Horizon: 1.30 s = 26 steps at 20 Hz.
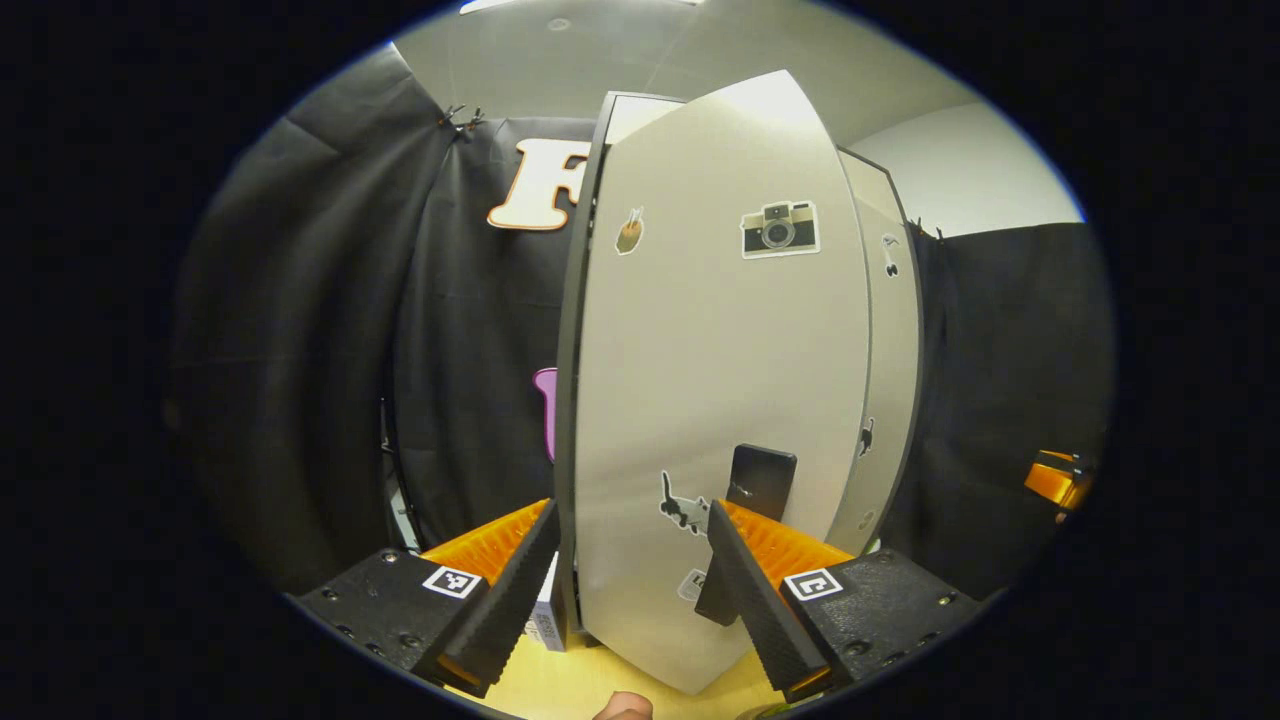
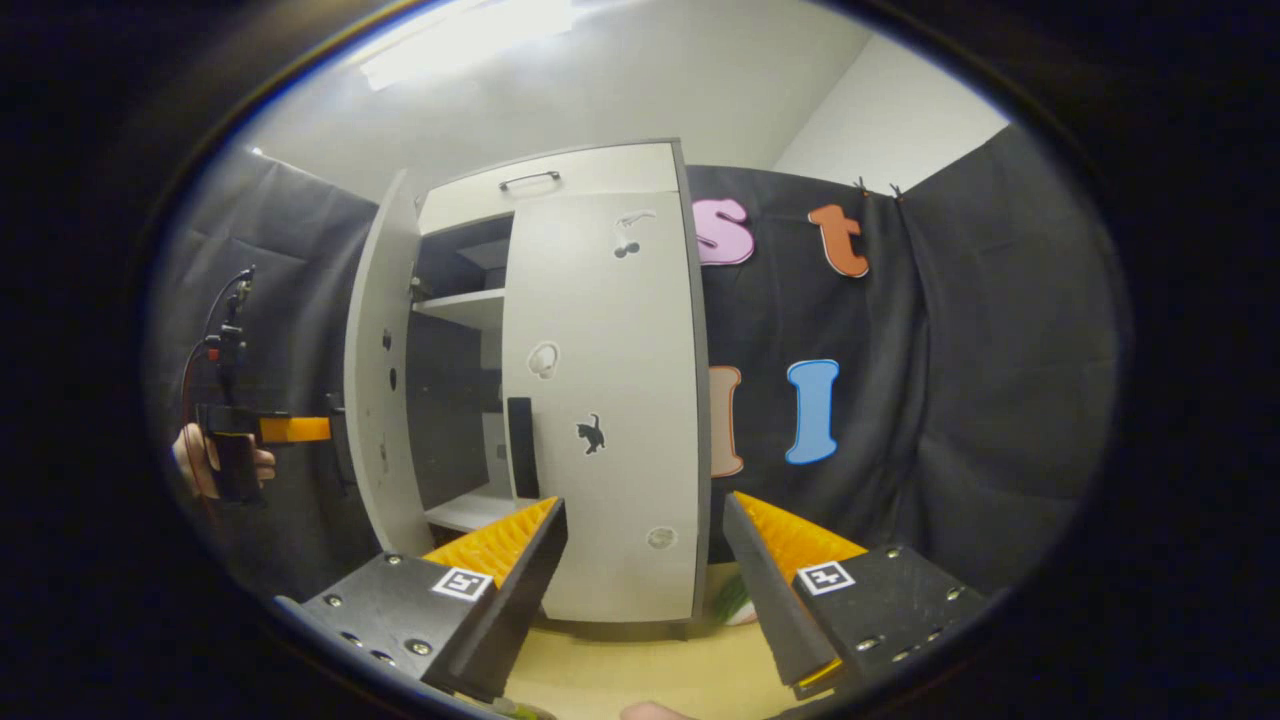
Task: Grasp the bottle in the cabinet with the left hand and place it on the coaster, then close the right door with the right hand and the left door with the left hand.
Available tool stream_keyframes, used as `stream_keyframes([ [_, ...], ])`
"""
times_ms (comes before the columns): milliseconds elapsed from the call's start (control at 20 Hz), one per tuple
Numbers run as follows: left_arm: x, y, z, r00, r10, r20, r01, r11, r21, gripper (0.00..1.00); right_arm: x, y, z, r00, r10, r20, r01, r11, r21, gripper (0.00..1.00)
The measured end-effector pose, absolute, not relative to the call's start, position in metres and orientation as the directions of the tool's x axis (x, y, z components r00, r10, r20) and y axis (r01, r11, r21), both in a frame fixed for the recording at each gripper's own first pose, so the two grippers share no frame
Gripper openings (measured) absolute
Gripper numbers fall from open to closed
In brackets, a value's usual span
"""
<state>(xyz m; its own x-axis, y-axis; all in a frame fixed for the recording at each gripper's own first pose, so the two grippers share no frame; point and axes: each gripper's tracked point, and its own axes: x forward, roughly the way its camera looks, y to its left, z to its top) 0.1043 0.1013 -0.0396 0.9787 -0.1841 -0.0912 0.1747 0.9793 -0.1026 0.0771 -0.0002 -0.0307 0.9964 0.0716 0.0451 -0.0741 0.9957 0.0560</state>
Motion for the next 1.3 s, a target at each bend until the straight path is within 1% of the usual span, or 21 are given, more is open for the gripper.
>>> stream_keyframes([
  [50, 0.105, 0.095, -0.041, 0.976, -0.194, -0.097, 0.184, 0.977, -0.104, 0.94, 0.078, -0.003, -0.033, 0.997, 0.064, 0.039, -0.066, 0.996, 0.058, 0.92],
  [100, 0.106, 0.089, -0.042, 0.974, -0.204, -0.102, 0.194, 0.976, -0.101, 0.95, 0.077, -0.005, -0.033, 0.998, 0.058, 0.035, -0.06, 0.996, 0.061, 0.95],
  [250, 0.102, 0.076, -0.043, 0.973, -0.201, -0.109, 0.195, 0.979, -0.063, 0.95, 0.074, -0.007, -0.03, 0.998, 0.056, 0.037, -0.058, 0.996, 0.06, 0.95],
  [450, 0.086, 0.073, -0.04, 0.988, -0.125, -0.094, 0.124, 0.992, -0.015, 0.96, 0.066, -0.007, -0.027, 0.997, 0.066, 0.043, -0.069, 0.996, 0.058, 0.95],
  [500, 0.08, 0.069, -0.039, 0.989, -0.119, -0.091, 0.117, 0.993, -0.02, 0.92, 0.063, -0.007, -0.027, 0.997, 0.069, 0.041, -0.071, 0.996, 0.058, 0.95],
  [550, 0.074, 0.065, -0.039, 0.989, -0.115, -0.09, 0.113, 0.993, -0.03, 0.96, 0.06, -0.006, -0.027, 0.997, 0.072, 0.039, -0.074, 0.996, 0.056, 0.95],
  [600, 0.067, 0.062, -0.038, 0.99, -0.108, -0.086, 0.104, 0.994, -0.044, 0.96, 0.057, -0.004, -0.027, 0.996, 0.076, 0.037, -0.078, 0.996, 0.051, 0.95],
  [650, 0.059, 0.06, -0.038, 0.992, -0.099, -0.084, 0.095, 0.994, -0.055, 0.92, 0.053, -0.003, -0.028, 0.996, 0.083, 0.038, -0.084, 0.995, 0.046, 0.95],
  [700, 0.051, 0.058, -0.037, 0.993, -0.088, -0.084, 0.083, 0.995, -0.06, 0.92, 0.049, -0.002, -0.028, 0.995, 0.088, 0.04, -0.09, 0.995, 0.043, 0.95],
  [750, 0.043, 0.056, -0.037, 0.994, -0.077, -0.083, 0.072, 0.995, -0.062, 0.96, 0.045, -0.001, -0.03, 0.995, 0.092, 0.039, -0.093, 0.995, 0.045, 0.95],
  [800, 0.037, 0.053, -0.038, 0.994, -0.07, -0.088, 0.065, 0.996, -0.059, 0.92, 0.041, 0.001, -0.031, 0.995, 0.092, 0.039, -0.094, 0.994, 0.046, 0.95],
  [850, 0.029, 0.051, -0.039, 0.995, -0.058, -0.087, 0.053, 0.997, -0.055, 0.96, 0.038, 0.004, -0.03, 0.995, 0.095, 0.043, -0.097, 0.994, 0.049, 0.95],
  [1100, 0.009, 0.037, -0.027, 0.997, -0.041, -0.059, 0.038, 0.998, -0.046, 0.96, 0.022, 0.024, -0.02, 0.994, 0.095, 0.055, -0.098, 0.995, 0.038, 0.95],
  [1150, 0.008, 0.033, -0.021, 0.998, -0.05, -0.047, 0.047, 0.997, -0.057, 0.96, 0.021, 0.027, -0.016, 0.994, 0.089, 0.059, -0.091, 0.995, 0.033, 0.92],
  [1250, 0.008, 0.032, -0.011, 0.998, -0.047, -0.034, 0.044, 0.996, -0.073, 0.96, 0.02, 0.032, -0.013, 0.996, 0.071, 0.059, -0.072, 0.997, 0.031, 0.92],
  [1300, 0.008, 0.033, -0.007, 0.998, -0.05, -0.024, 0.048, 0.996, -0.074, 0.96, 0.02, 0.035, -0.01, 0.996, 0.063, 0.06, -0.065, 0.997, 0.03, 0.95],
])
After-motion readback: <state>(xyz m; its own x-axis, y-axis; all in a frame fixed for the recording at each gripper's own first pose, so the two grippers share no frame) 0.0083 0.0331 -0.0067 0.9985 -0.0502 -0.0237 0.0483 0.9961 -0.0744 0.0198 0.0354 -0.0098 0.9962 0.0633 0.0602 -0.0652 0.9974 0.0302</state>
